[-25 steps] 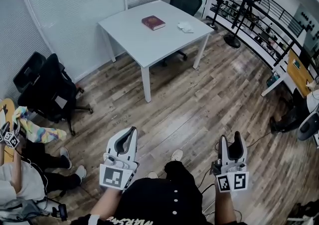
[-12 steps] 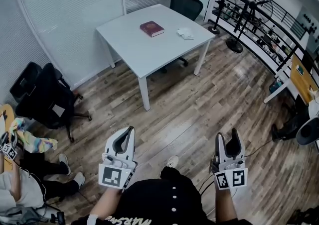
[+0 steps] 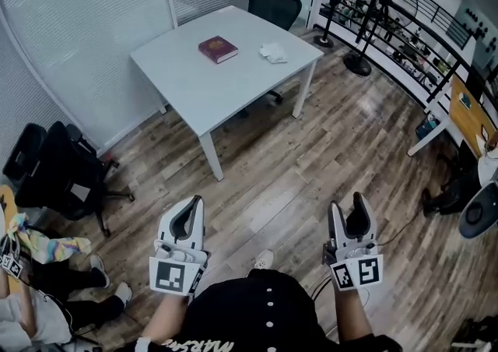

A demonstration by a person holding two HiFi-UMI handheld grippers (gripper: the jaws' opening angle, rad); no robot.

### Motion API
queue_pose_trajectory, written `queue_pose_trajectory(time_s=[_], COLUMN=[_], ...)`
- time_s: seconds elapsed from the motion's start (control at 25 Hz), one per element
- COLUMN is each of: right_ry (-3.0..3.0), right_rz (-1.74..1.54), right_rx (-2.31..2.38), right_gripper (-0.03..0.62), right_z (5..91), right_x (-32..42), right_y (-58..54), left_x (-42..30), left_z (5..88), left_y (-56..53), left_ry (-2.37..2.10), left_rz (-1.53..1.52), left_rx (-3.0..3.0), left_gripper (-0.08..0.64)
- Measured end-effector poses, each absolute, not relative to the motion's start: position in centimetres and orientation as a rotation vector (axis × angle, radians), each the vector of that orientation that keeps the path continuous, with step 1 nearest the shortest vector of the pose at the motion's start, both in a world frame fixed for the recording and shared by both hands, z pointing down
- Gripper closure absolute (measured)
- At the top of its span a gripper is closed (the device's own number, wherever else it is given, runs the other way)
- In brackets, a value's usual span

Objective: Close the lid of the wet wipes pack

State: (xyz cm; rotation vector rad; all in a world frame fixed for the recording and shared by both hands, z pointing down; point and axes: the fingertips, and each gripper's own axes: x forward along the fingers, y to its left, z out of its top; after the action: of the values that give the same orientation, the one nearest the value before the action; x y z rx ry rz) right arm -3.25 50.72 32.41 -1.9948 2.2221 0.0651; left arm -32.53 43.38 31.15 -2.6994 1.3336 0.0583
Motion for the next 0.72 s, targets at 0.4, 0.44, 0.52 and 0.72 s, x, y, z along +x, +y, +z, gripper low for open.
queue_pose_trajectory(time_s=[0.4,0.44,0.52,0.72], right_ry=[2.235,2.237,2.238,2.231], right_rz=[0.062,0.061,0.058,0.024], right_rx=[-1.973,-1.968,-1.963,-1.981], right_gripper=[0.344,0.344,0.344,0.344], right_z=[32.6,32.7,32.9,33.8], right_x=[0.8,1.1,1.8,2.8], right_y=[46.6,46.4,45.9,45.6], left_x=[-28.2,-27.8,-27.0,-26.1], left_z=[31.1,31.1,31.2,32.3], left_y=[39.5,39.4,39.2,39.0], left_ry=[1.355,1.359,1.364,1.359], left_rz=[0.069,0.072,0.073,0.035], left_rx=[-2.689,-2.686,-2.685,-2.707], left_gripper=[0.552,0.552,0.552,0.552])
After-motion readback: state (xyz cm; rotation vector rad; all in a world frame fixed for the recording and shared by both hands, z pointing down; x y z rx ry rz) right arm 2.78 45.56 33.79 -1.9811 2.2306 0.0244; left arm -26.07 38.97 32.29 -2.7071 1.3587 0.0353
